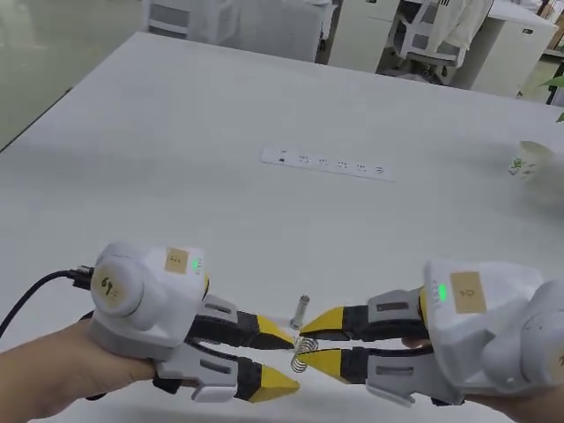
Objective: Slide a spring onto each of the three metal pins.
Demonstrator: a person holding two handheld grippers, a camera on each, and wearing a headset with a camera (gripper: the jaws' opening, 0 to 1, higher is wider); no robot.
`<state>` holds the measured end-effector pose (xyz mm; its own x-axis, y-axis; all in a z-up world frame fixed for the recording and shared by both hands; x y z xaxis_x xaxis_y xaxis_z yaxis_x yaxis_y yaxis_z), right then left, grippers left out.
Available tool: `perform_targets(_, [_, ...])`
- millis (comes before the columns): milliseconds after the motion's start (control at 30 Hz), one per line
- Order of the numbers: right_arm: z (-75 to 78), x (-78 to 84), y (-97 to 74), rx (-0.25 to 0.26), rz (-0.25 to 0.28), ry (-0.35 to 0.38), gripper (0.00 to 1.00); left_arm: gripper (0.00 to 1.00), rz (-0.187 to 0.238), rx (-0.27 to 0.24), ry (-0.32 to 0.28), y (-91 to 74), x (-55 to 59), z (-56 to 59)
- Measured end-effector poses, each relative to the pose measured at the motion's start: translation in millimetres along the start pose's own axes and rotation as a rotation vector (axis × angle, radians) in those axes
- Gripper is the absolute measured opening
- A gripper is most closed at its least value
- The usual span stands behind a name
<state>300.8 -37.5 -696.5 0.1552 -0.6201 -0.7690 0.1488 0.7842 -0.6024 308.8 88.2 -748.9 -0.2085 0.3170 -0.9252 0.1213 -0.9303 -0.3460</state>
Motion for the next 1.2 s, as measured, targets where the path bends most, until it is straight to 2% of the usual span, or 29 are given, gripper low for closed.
perform_targets(333, [0.8, 1.9, 0.7, 0.008, -0.015, -0.008, 0.07, 0.28, 0.018, -0.033, -0.008, -11.2, 1.8, -0.1])
perform_targets(533, [2.4, 4.5, 1.9, 0.016, -0.023, -0.005, 0.07, 0.32, 0.022, -0.056, -0.018, -23.2, 5.3, -0.6])
perform_targets(700, [3.0, 7.7, 2.5, 0.024, -0.032, -0.003, 0.07, 0.36, 0.039, -0.091, -0.037, -34.2, 7.0, -3.9])
perform_targets(967, [4.2, 9.6, 1.2, 0.035, -0.041, -0.005, 0.07, 0.42, 0.045, -0.133, -0.052, -52.2, 11.4, 1.0])
perform_targets(1200, [5.2, 13.3, -0.6, 0.047, -0.053, -0.008, 0.07, 0.46, 0.065, -0.207, -0.078, -74.8, 17.4, -0.5])
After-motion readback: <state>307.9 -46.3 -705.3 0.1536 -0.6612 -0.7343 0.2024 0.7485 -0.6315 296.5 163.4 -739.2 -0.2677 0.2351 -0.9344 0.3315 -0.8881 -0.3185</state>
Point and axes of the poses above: the centre of the closed fingertips' face, and the gripper's own axes: y roughly forward along the fingers, z roughly to its right, x roughly out of its underside, the point moved 8 cm from there along -y, roughly backward along the fingers, and after that the axes turned 1 degree about -z, right-handed, at the moved point
